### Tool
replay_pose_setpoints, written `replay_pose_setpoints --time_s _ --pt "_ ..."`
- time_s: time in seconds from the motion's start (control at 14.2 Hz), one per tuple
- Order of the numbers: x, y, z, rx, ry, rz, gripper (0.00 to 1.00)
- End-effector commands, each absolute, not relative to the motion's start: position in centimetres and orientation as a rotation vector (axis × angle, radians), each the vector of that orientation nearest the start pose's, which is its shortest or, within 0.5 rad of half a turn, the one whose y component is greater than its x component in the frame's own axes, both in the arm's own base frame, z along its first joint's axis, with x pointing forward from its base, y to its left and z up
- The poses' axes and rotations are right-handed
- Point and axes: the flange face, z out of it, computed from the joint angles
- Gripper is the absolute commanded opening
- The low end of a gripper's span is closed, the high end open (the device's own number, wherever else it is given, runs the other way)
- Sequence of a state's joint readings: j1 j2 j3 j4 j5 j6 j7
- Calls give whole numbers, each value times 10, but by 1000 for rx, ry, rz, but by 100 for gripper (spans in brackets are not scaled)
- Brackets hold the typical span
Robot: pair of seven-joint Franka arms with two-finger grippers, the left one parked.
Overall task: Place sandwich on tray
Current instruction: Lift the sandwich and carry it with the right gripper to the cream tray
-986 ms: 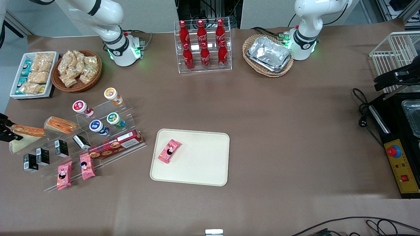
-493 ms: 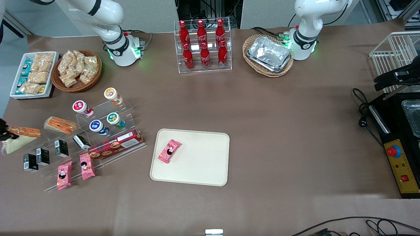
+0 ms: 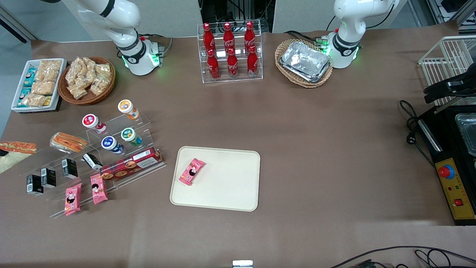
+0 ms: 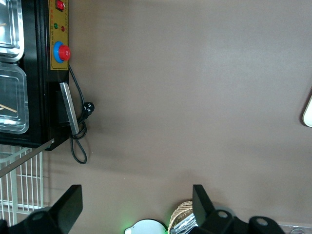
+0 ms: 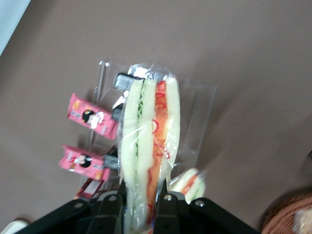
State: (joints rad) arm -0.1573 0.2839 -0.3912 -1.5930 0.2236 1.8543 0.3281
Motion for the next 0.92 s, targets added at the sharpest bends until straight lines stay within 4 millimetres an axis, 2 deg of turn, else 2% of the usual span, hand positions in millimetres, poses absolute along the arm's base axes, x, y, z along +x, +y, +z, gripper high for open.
replay_pose_setpoints --time_s 0.0,0.21,0.42,0.56,0.7,0.85 --pt "602 -219 488 -2625 1477 40 24" --pt "627 -130 490 -2560 1607 70 25" --pt "646 -29 498 -2481 1730 72 25" --pt "653 47 488 -2472 1779 83 26" --pt "658 104 473 -2436 1865 93 26" --pt "656 171 450 -2415 1911 66 26"
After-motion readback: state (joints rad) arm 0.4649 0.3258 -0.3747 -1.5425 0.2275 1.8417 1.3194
